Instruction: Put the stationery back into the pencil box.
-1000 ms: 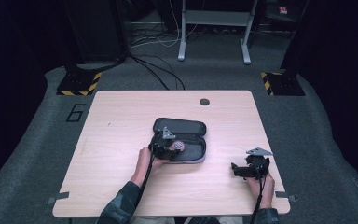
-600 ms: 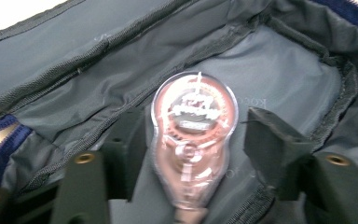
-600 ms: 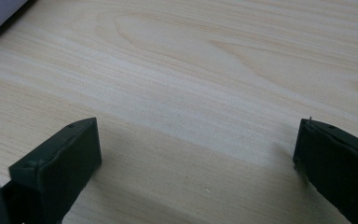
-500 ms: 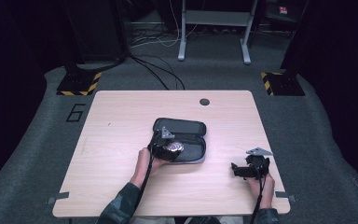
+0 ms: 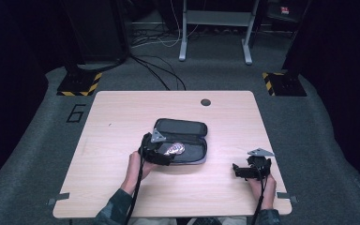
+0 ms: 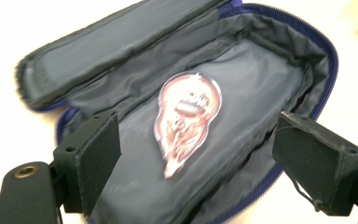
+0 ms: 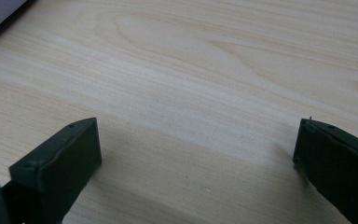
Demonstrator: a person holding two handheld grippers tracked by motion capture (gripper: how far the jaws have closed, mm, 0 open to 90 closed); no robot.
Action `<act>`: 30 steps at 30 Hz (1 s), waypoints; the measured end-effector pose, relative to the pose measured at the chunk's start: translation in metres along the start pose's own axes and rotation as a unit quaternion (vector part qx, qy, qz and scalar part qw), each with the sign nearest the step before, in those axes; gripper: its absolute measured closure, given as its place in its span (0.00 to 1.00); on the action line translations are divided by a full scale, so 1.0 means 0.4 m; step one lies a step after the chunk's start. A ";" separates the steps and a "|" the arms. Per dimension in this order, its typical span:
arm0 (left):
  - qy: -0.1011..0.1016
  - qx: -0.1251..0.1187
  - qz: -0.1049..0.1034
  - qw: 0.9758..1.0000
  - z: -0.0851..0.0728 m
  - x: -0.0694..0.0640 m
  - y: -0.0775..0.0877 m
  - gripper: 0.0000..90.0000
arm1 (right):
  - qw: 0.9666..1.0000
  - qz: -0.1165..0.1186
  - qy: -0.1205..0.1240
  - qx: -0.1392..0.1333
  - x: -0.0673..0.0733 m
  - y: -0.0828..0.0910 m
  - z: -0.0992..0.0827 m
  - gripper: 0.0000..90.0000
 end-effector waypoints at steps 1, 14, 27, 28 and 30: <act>0.002 -0.006 0.008 1.000 -0.004 0.001 0.006 0.17 | 1.000 0.000 0.000 0.000 0.000 0.000 0.000 0.00; 0.017 -0.008 0.056 0.998 -0.130 0.015 0.105 0.15 | 1.000 0.000 0.000 0.000 0.000 0.000 0.000 0.00; 0.067 0.042 0.087 0.993 -0.332 0.056 0.125 0.08 | 1.000 -0.001 -0.001 -0.001 0.000 0.000 0.000 0.00; 0.071 0.035 0.095 0.992 -0.344 0.062 0.120 0.07 | 1.000 -0.001 0.000 -0.001 0.000 0.000 0.000 0.00; 0.080 0.040 0.095 0.991 -0.358 0.067 0.119 0.05 | 1.000 -0.002 -0.001 -0.001 0.001 0.000 0.000 0.00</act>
Point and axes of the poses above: each handheld gripper's, and its own axes: y roughly backward along the jaws, z roughly out of its top, x roughly to its left, the point moved 4 cm from there along -y, roughly forward along the jaws, and after that the axes turned 4 degrees about x, right-handed, at the moved point
